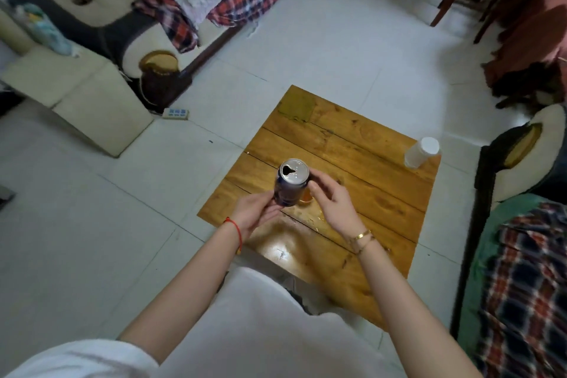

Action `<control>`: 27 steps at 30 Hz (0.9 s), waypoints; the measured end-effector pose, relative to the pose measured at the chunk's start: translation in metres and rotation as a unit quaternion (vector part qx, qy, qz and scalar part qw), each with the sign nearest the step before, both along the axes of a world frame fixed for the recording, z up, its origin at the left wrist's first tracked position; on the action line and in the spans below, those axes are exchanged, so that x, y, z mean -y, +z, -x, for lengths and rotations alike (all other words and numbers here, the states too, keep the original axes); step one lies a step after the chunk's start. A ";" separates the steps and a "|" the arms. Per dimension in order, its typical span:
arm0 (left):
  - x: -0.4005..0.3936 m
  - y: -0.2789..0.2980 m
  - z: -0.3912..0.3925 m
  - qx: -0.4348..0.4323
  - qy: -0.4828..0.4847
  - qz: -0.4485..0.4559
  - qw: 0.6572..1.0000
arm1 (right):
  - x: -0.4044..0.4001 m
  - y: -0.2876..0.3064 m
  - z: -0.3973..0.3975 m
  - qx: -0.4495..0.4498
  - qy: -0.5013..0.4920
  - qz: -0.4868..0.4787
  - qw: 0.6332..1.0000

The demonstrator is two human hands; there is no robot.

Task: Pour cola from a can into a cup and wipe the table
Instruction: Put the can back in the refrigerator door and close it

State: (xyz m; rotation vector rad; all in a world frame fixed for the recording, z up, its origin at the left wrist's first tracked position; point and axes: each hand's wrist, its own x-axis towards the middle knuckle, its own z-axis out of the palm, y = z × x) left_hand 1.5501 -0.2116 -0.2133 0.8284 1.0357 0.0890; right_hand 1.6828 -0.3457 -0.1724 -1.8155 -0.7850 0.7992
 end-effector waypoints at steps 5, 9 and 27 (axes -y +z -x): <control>-0.027 0.008 0.051 0.005 0.067 -0.007 0.998 | -0.049 0.004 0.034 -0.006 0.071 -0.008 0.997; -0.054 0.011 0.096 0.001 0.152 -0.002 0.988 | -0.094 0.004 0.065 0.004 0.146 -0.011 0.989; -0.249 0.045 0.332 -0.025 0.297 -0.047 0.953 | -0.348 0.017 0.286 -0.038 0.260 -0.053 0.964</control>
